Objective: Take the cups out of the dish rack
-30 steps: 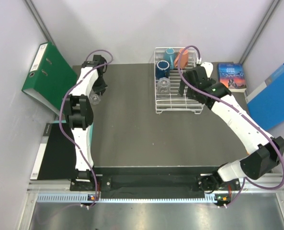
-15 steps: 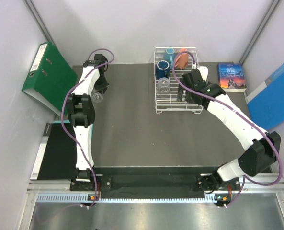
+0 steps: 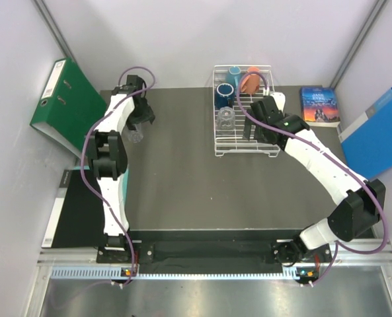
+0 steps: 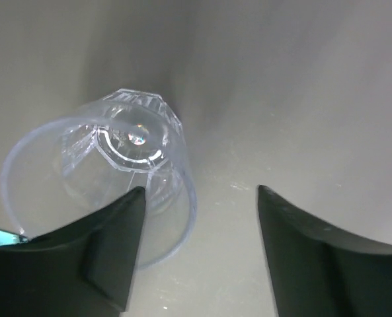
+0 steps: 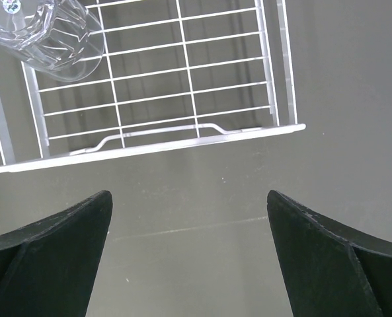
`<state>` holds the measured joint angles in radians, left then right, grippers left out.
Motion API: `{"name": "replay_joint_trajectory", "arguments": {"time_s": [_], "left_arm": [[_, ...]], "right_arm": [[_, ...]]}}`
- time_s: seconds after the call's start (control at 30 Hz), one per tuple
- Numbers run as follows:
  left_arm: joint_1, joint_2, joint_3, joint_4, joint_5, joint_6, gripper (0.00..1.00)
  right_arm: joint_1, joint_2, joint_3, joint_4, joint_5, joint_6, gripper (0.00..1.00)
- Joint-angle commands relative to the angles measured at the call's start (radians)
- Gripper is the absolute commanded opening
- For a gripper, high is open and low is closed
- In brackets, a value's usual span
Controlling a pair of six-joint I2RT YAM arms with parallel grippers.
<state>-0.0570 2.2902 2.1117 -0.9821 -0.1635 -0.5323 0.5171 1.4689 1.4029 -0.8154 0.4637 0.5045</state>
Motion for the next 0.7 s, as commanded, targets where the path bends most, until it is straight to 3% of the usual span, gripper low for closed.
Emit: {"name": "replay_joint_trajectory", "arguments": {"time_s": [0.0,0.07,0.17,0.27,0.33,0.4,0.5,0.57,0.67], "left_arm": [[0.005,-0.176,-0.067,0.166,0.004,-0.012,0.79],[0.003,-0.216,-0.079,0.172,-0.005,-0.026,0.88],[0.002,-0.308,-0.146,0.241,-0.016,-0.057,0.91],[0.000,-0.458,-0.323,0.409,-0.011,-0.107,0.99],[0.000,-0.527,-0.451,0.512,0.004,-0.167,0.99],[-0.013,-0.584,-0.486,0.510,0.012,-0.189,0.99],[-0.122,-0.624,-0.499,0.427,-0.083,-0.140,0.99],[-0.266,-0.649,-0.506,0.352,-0.231,-0.083,0.99],[-0.414,-0.702,-0.577,0.316,-0.281,-0.077,0.99]], "right_arm": [[0.017,-0.007,0.021,0.033,-0.002,-0.015,1.00],[0.020,-0.016,0.015,0.041,0.022,-0.020,1.00],[0.020,-0.022,0.021,0.062,0.061,-0.029,1.00],[0.020,-0.027,0.028,0.108,0.075,-0.031,1.00],[0.017,-0.016,0.034,0.151,0.061,-0.034,1.00],[0.015,0.011,0.077,0.173,-0.029,-0.069,1.00],[0.020,0.115,0.177,0.160,-0.074,-0.096,1.00],[0.021,0.198,0.253,0.157,-0.092,-0.098,1.00],[0.021,0.297,0.338,0.171,-0.108,-0.104,1.00]]}}
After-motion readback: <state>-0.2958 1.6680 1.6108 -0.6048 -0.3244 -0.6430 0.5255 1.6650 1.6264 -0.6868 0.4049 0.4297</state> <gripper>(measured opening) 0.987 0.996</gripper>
